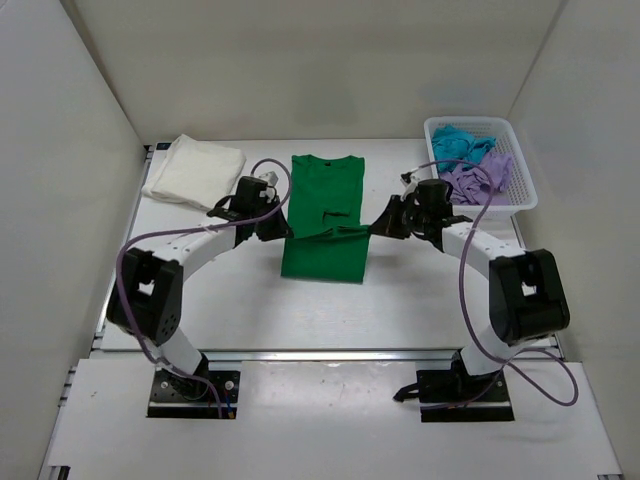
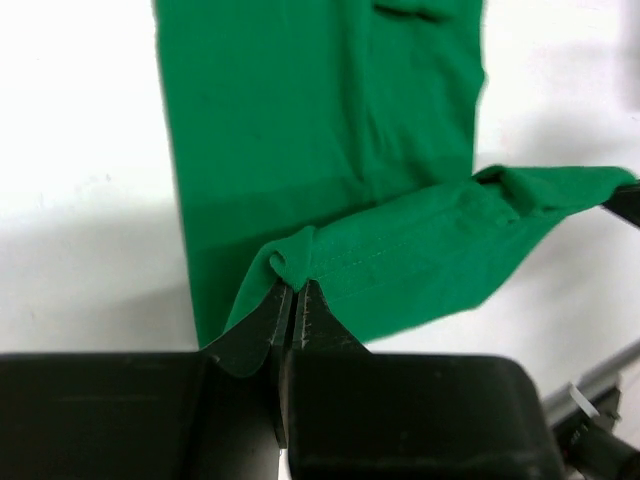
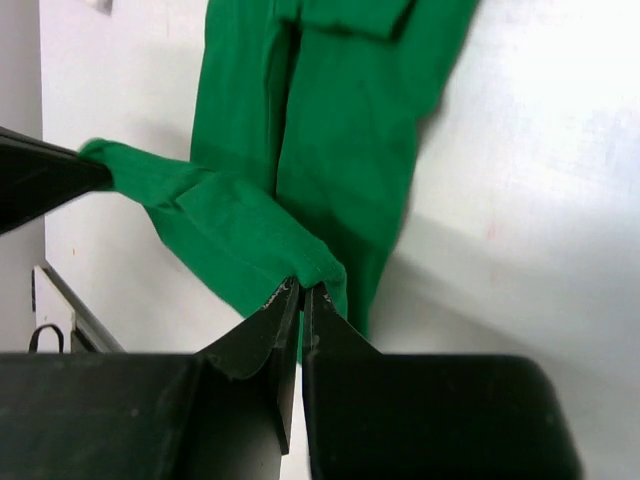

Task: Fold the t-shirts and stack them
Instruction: Fold the folded rectangular tshirt in 1/3 of the way

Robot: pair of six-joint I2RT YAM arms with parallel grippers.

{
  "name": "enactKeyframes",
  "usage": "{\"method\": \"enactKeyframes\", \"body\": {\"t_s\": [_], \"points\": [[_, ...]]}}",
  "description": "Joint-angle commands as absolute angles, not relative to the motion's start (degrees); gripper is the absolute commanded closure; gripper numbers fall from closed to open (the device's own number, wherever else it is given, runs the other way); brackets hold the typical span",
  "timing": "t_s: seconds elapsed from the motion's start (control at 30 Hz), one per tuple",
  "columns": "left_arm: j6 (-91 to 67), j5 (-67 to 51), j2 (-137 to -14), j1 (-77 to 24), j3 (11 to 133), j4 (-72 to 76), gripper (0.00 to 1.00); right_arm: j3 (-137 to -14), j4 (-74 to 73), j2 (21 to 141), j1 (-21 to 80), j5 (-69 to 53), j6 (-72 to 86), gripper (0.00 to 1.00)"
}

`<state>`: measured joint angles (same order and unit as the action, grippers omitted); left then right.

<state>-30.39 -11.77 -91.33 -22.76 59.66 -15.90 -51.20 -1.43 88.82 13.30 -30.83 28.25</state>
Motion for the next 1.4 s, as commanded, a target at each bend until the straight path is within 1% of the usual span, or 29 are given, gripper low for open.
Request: {"method": "enactKeyframes", "body": {"t_s": [0.0, 0.17, 0.23, 0.37, 0.43, 0.47, 0.53, 0.57, 0.6, 0.67, 0.73, 0.77, 0.8, 0.87, 0.9, 0.93, 0.97, 1.0, 1.03, 1.13, 1.23, 1.37], "points": [[-29.09, -9.32, -94.56, -21.80, 63.54, -15.12, 1.00, -57.12, 2.99, 93.94, 12.92, -32.34, 27.07, 1.00], [-30.14, -8.26, -98.87, -20.92, 66.44, -13.63, 1.00, -61.25, 4.05, 99.66, 13.09, -32.52, 27.25, 1.00], [-30.32, -8.52, -101.24, -20.48, 67.84, -13.27, 0.99, -64.32, 3.17, 103.34, 12.57, -31.82, 26.73, 1.00], [-30.85, -8.96, -104.41, -20.39, 69.96, -11.79, 0.92, -68.20, 1.58, 108.88, 13.01, -32.34, 26.37, 1.00], [-31.72, -10.37, -104.15, -20.22, 68.47, -9.85, 0.76, -68.81, 1.50, 109.77, 12.74, -32.35, 26.28, 1.00], [-31.47, -10.28, -103.37, -19.52, 67.94, -8.71, 0.71, -69.17, 1.84, 110.12, 12.66, -32.08, 26.37, 1.00], [-33.04, -10.46, -100.92, -19.60, 64.79, -5.90, 0.58, -69.78, 1.14, 110.48, 12.57, -31.73, 26.10, 0.94], [-33.22, -9.94, -99.07, -19.34, 63.82, -4.84, 0.55, -70.05, 0.71, 110.30, 12.48, -31.82, 26.10, 0.89], [-32.96, -9.58, -98.36, -18.99, 63.63, -4.66, 0.51, -70.14, 0.36, 110.13, 12.22, -31.82, 26.19, 0.87], [-33.05, -9.23, -95.38, -18.81, 63.63, -4.66, 0.47, -70.31, 0.09, 108.73, 12.48, -30.60, 25.93, 0.75], [-33.40, -9.84, -93.52, -19.24, 63.63, -5.01, 0.47, -70.31, -1.83, 106.53, 13.27, -29.37, 25.14, 0.68], [-33.05, -10.10, -92.12, -19.94, 63.28, -5.44, 0.50, -70.05, -2.54, 105.04, 13.62, -27.96, 24.61, 0.64], [-33.31, -10.80, -90.89, -20.47, 62.93, -4.75, 0.53, -69.87, -3.33, 103.64, 14.23, -27.43, 24.26, 0.63], [-33.49, -11.95, -89.22, -23.10, 59.00, -2.92, 0.68, -68.56, -3.43, 101.96, 15.72, -25.93, 23.30, 0.63], [-34.44, -12.48, -88.86, -24.51, 57.67, -1.33, 0.71, -67.34, -3.51, 101.17, 16.69, -26.19, 23.20, 0.63], [-35.06, -12.92, -88.77, -24.87, 55.13, -0.97, 0.78, -66.80, -2.65, 100.90, 16.96, -26.19, 23.55, 0.74], [-36.29, -14.31, -88.51, -25.22, 51.98, 1.73, 0.82, -65.23, -1.94, 100.64, 17.92, -28.28, 23.21, 0.90], [-36.99, -15.28, -88.51, -25.57, 50.99, 3.32, 0.83, -63.39, -1.06, 100.29, 18.89, -28.74, 23.64, 0.96], [-37.70, -15.73, -88.16, -25.40, 48.37, 4.99, 0.84, -62.24, -0.45, 99.67, 19.33, -29.00, 24.08, 1.00], [-37.88, -16.08, -88.33, -24.70, 44.48, 5.63, 0.84, -55.30, 4.38, 96.86, 21.97, -29.00, 24.96, 1.00], [-36.57, -15.47, -89.47, -24.35, 43.59, 4.23, 0.82, -51.69, 6.94, 97.12, 22.32, -30.49, 26.46, 1.00], [-36.21, -15.03, -90.88, -24.17, 40.62, 5.01, 0.82, -46.85, 9.66, 98.43, 21.71, -29.36, 27.33, 1.00]]}}
